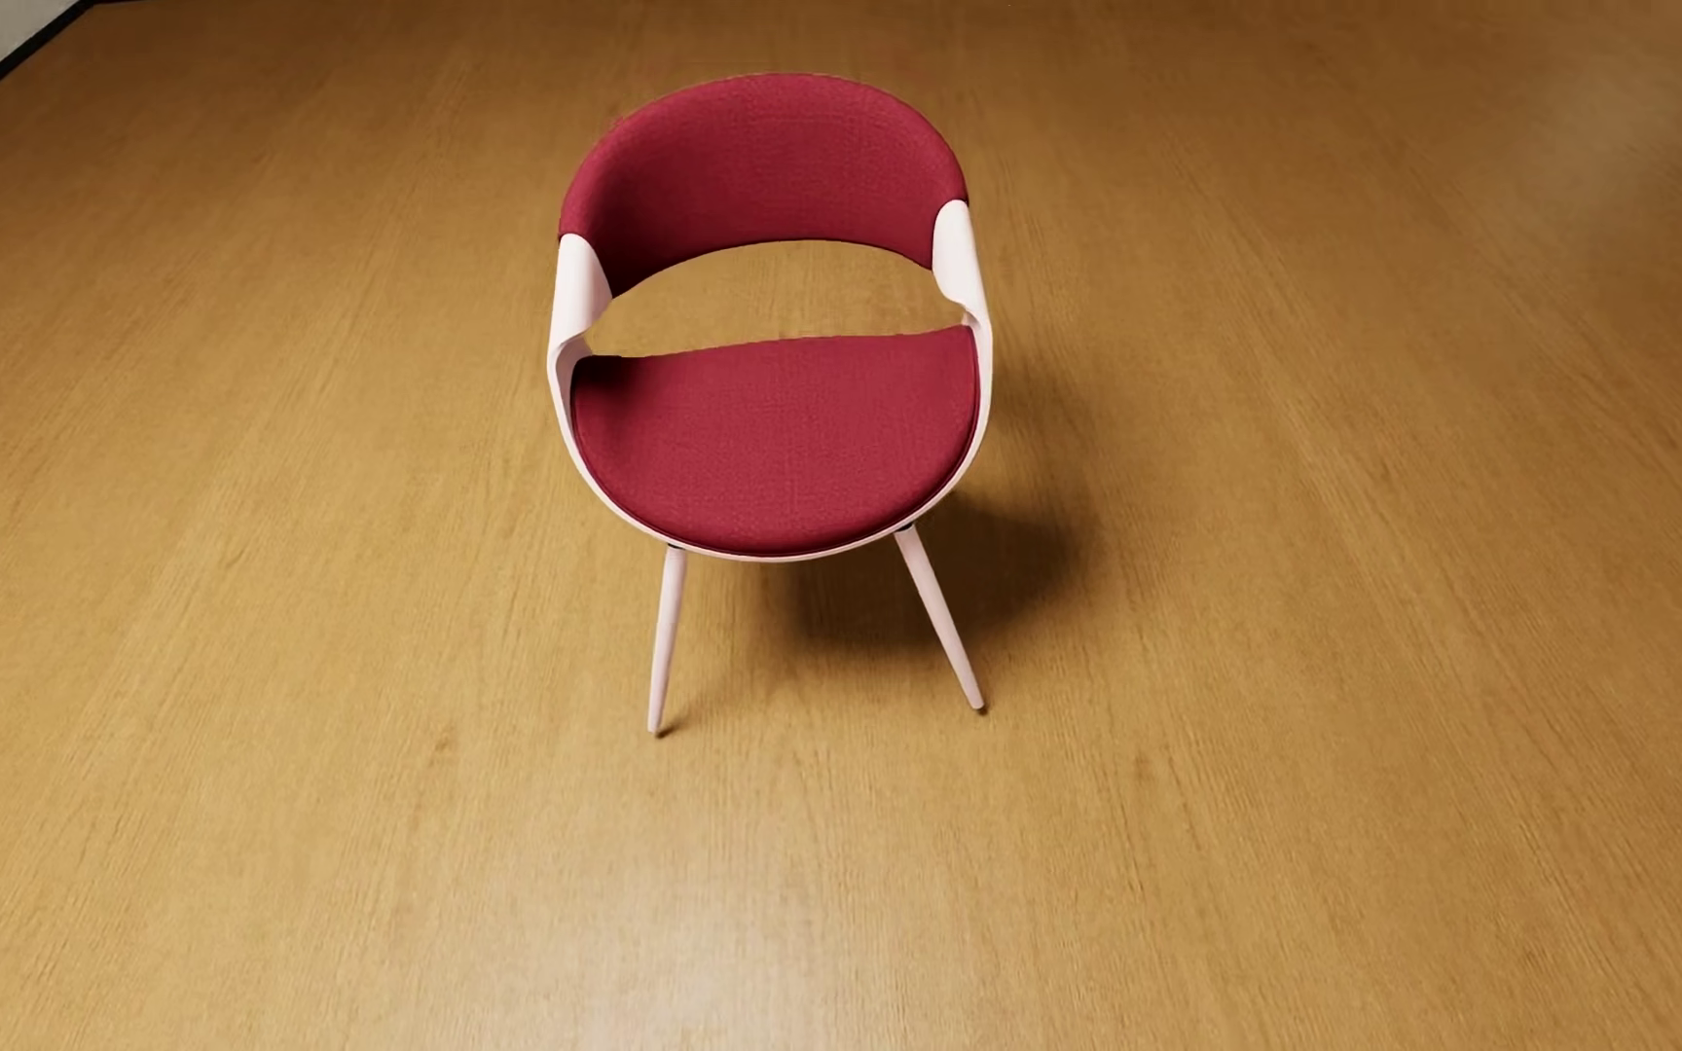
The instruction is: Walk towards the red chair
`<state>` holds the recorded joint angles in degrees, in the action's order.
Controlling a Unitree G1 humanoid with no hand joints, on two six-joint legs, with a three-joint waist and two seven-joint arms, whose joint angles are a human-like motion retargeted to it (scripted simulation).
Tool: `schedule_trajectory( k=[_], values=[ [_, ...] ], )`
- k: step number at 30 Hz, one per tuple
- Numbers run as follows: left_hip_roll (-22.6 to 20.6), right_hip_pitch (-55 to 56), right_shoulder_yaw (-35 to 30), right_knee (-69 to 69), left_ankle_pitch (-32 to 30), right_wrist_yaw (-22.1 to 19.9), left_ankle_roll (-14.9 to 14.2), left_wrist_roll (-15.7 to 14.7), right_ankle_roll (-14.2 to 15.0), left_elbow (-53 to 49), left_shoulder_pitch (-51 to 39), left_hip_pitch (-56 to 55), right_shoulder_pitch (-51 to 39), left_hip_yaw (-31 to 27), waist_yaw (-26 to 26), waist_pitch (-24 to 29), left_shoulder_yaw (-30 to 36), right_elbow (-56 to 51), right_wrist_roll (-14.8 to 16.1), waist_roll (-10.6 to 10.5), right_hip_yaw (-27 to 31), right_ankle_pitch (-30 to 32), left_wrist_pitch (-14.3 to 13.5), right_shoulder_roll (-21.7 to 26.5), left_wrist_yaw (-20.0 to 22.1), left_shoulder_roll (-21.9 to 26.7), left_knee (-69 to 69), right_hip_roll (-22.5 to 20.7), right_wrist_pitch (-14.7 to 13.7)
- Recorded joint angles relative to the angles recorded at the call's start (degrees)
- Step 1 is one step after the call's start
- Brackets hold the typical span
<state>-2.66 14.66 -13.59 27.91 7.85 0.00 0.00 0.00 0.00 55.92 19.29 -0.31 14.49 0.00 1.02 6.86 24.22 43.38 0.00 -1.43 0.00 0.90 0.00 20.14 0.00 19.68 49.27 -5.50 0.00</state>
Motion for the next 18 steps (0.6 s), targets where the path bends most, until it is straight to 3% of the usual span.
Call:
schedule_trajectory(
  k=[5,10,15,16,18],
  values=[
    [-0.74,-7.94,2.67,-3.37,5.2,0.0,0.0,0.0,0.0,-3.86,-1.11,-3.84,-3.17,0.0,-3.18,0.39,-2.75,-6.61,0.0,1.45,0.0,-5.74,0.0,1.82,0.0,0.97,-16.71,0.55,0.0],
    [-0.01,-14.04,-0.36,-5.87,-6.08,0.0,0.0,0.0,0.0,-5.42,0.04,-3.12,1.01,0.0,-2.2,0.31,-3.23,5.38,0.0,0.5,0.0,-10.38,0.0,0.63,0.0,0.02,-20.19,0.93,0.0],
    [-0.72,-18.7,-4.06,-7.3,-2.82,0.0,0.0,0.0,0.0,-3.8,2.04,2.61,9.41,0.0,0.04,-1.74,-3.13,20.02,0.0,-0.48,0.0,-14.42,0.0,-2.42,0.0,-0.95,-24.61,2.26,0.0],
    [-0.74,-18.81,-5.01,-8.46,2.58,0.0,0.0,0.0,0.0,-3.22,1.99,3.43,10.26,0.0,0.32,-2.16,-2.96,22.55,0.0,-0.54,0.0,-14.48,0.0,-2.96,0.0,-1.01,-31.53,2.44,0.0],
    [-0.71,-18.11,-7.22,-8.78,5.34,0.0,0.0,0.0,0.0,-2.27,1.74,4.0,11.23,0.0,0.58,-2.62,-2.87,24.86,0.0,-0.69,0.0,-14.57,0.0,-3.39,0.0,-1.12,-33.27,2.64,0.0]
  ],
)
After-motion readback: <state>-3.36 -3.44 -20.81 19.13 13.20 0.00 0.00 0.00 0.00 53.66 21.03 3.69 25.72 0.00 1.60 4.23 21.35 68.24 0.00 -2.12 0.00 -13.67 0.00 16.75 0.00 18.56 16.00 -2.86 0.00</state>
